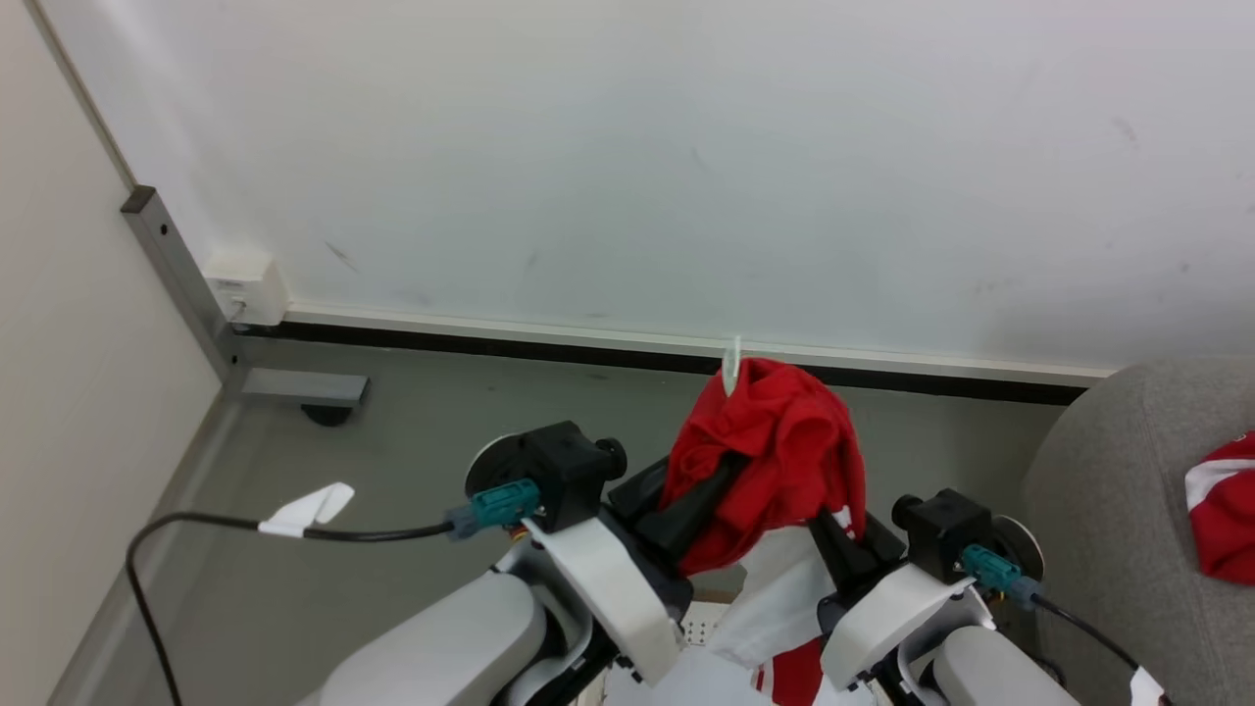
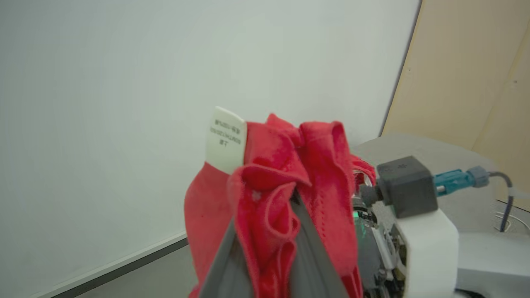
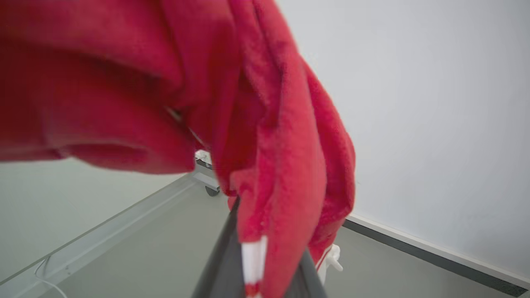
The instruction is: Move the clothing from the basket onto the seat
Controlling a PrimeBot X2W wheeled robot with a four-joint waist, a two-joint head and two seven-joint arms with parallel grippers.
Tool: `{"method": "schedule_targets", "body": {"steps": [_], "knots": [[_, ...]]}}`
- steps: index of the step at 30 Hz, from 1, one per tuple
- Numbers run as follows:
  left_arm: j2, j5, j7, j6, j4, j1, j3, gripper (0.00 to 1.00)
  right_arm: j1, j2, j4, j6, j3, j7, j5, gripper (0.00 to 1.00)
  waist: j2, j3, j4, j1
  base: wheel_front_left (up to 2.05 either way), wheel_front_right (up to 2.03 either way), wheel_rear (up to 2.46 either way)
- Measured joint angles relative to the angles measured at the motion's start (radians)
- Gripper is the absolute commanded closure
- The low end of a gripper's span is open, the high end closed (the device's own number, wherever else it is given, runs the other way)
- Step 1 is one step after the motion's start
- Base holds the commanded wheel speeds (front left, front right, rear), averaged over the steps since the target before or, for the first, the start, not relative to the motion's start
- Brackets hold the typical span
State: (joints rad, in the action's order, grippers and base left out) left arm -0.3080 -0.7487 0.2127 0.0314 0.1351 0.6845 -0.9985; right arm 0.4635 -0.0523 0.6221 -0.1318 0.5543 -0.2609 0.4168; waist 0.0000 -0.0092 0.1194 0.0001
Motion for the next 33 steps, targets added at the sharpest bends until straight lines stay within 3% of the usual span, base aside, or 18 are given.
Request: {"method": "schedule_targets", "body": {"steps": [5, 7, 8, 9, 21, 33], "knots": [[-0.028, 0.013, 0.012, -0.001, 0.013, -0.022, -0.008, 1.00, 0.000, -0.012, -0.046, 0.000, -0.072, 0.000, -0.012, 1.00, 0.0000, 0.020, -0.024, 0.0000, 0.00, 0.00, 0.00], [-0.029, 0.026, 0.019, 0.000, 0.012, -0.029, -0.011, 0.62, 0.000, -0.016, -0.067, 0.000, -0.108, 0.000, -0.017, 1.00, 0.0000, 0.028, -0.035, 0.0000, 0.00, 0.00, 0.00], [-0.029, 0.029, 0.021, -0.005, 0.012, -0.030, -0.013, 0.18, 0.000, -0.017, -0.079, 0.000, -0.126, 0.000, -0.021, 1.00, 0.0000, 0.032, -0.040, 0.0000, 0.00, 0.00, 0.00], [-0.028, 0.033, 0.024, -0.007, 0.012, -0.032, -0.016, 0.00, 0.000, -0.018, -0.090, 0.000, -0.145, 0.000, -0.021, 1.00, 0.0000, 0.035, -0.046, 0.0001, 0.00, 0.00, 0.00], [-0.028, 0.053, 0.044, -0.011, 0.013, -0.065, -0.004, 0.00, -0.018, -0.030, -0.204, 0.000, -0.305, 0.000, -0.048, 1.00, 0.0000, 0.073, -0.163, 0.0000, 0.00, 0.00, 0.00], [-0.035, 0.098, 0.050, 0.001, 0.001, -0.076, 0.035, 0.00, -0.094, -0.055, -0.322, 0.000, -0.374, 0.000, -0.083, 1.00, 0.0000, 0.103, -0.358, 0.0001, 0.00, 0.00, 0.00]]}}
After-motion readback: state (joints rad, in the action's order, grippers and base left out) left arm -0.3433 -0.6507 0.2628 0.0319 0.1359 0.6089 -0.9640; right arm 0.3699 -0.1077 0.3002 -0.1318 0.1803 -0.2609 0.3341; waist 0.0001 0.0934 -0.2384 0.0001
